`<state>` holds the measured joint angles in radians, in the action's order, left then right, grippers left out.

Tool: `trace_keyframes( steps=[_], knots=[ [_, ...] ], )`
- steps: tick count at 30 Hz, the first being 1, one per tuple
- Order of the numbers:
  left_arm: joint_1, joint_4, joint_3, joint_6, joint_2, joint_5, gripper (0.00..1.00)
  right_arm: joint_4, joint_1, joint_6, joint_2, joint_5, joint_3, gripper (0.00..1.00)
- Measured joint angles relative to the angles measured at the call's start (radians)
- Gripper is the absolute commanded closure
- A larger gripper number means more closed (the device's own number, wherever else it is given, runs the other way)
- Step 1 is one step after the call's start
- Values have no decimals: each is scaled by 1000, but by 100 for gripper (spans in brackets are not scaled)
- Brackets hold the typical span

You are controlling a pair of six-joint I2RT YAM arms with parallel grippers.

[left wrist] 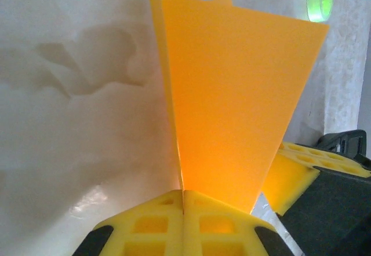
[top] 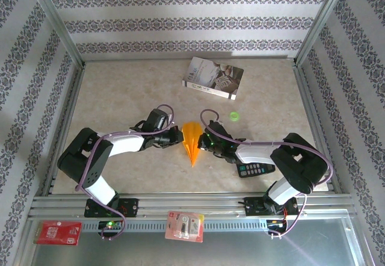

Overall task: Fold a paper plane with a square sheet of paper (pick it up from the middle)
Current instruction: Turn over a paper plane at the center of the table.

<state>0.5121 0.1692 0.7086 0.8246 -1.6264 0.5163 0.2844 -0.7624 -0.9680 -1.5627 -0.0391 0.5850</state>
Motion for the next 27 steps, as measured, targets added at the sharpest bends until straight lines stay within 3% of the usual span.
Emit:
trace_keyframes(
  steps=[16,27],
  knots=[
    [-37,88,-30,15,-63,41,100,13,14,-29,18,-43,-37,100],
    [-37,121,-47,22,-71,56,92,21,28,-29,15,-39,-37,98]
  ],
)
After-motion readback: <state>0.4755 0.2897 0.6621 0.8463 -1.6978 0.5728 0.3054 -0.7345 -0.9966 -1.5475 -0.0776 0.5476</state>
